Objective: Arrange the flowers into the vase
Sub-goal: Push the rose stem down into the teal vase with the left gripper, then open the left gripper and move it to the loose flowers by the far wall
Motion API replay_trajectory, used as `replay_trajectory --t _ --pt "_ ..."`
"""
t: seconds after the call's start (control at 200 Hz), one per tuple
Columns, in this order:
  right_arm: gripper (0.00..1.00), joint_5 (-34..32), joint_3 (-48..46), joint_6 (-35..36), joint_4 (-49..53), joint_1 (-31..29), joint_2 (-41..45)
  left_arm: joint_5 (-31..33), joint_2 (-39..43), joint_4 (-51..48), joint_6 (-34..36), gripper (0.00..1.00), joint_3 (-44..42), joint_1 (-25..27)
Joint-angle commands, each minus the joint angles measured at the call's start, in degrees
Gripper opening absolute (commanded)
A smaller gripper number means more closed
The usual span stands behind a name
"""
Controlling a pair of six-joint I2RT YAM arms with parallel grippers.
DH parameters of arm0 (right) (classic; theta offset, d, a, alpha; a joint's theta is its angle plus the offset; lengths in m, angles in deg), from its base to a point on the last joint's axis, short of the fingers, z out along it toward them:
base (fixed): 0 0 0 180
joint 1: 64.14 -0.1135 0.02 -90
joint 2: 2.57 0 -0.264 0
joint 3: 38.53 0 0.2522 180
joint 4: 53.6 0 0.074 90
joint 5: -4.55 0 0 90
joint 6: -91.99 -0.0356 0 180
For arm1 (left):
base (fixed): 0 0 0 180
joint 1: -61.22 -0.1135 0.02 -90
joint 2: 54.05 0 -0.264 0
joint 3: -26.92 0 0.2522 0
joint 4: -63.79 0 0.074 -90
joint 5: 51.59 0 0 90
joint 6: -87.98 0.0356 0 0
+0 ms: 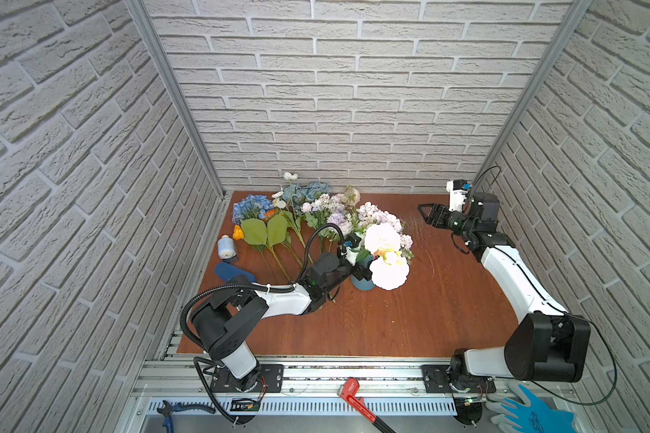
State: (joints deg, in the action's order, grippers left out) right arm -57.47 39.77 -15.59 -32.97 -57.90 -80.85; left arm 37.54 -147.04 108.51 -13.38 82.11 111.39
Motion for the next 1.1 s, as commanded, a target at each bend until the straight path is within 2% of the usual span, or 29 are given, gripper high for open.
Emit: replay_trajectory --t 0.0,0.175,0.37,0.49,0.85,1.095 --pt "0.7 -0.36 0.84 -0.77 0.52 -0.27 2.55 -0.49 2.74 6.19 -0.18 0.98 2.42 0.19" --pt "0.7 0.49 2.06 -1.99 1.12 -0.26 4.56 -1.33 6.21 0.46 -1.22 0.98 1.84 0.23" --pt "0.71 -0.04 3.72 -2.71 2.25 -0.44 7.5 -1.91 12.12 -11.88 -0.46 0.98 0.69 0.01" --pt "0.7 0.05 5.21 -2.81 3.46 -0.92 8.59 -1.67 15.03 -16.26 -1.97 0.98 -1.83 -0.04" --pt "0.7 -0.74 6.47 -2.02 5.52 -3.36 10.55 7.59 25.72 -32.33 -3.3 0.98 -5.71 -1.02" --pt "0.7 -1.27 7.62 -0.81 7.47 -4.32 11.05 16.58 32.36 -40.8 -6.23 0.98 -8.38 -7.15"
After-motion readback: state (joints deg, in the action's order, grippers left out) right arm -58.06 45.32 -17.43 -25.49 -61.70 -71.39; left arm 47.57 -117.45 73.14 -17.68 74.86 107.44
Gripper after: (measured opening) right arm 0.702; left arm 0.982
